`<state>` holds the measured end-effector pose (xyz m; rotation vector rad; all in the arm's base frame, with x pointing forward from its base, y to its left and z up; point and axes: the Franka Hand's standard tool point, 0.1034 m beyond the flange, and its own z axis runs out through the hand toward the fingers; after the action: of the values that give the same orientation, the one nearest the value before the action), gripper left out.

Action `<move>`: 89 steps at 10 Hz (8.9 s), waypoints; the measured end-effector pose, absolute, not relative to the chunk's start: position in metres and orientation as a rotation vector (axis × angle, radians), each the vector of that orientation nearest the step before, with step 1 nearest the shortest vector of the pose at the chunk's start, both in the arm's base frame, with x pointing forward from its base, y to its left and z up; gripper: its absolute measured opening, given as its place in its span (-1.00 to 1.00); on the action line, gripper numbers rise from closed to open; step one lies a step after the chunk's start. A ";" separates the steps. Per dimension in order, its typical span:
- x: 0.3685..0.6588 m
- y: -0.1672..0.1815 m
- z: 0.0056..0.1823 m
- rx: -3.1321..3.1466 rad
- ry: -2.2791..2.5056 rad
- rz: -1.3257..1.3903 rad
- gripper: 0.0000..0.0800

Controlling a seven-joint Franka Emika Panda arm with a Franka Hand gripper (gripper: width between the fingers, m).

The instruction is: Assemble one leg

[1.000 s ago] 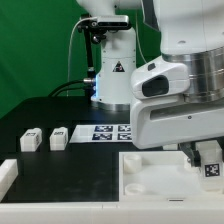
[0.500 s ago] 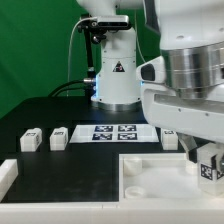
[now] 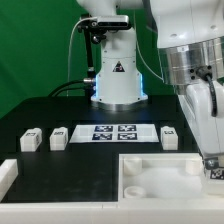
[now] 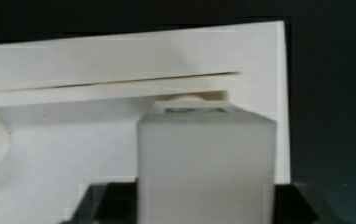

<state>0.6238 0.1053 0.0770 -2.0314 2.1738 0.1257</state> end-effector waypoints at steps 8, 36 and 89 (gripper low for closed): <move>0.624 0.108 0.075 -2.824 0.912 0.029 0.62; 0.626 0.122 0.073 -3.045 0.088 0.003 0.62; 0.628 0.109 0.077 -1.809 2.521 0.186 0.19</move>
Offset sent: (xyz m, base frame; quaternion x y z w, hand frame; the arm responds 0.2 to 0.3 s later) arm -0.0001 0.0090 -0.0020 -0.0339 -0.0252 -0.3569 0.9332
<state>0.6283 0.1093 0.0767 -1.8090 2.5205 0.1862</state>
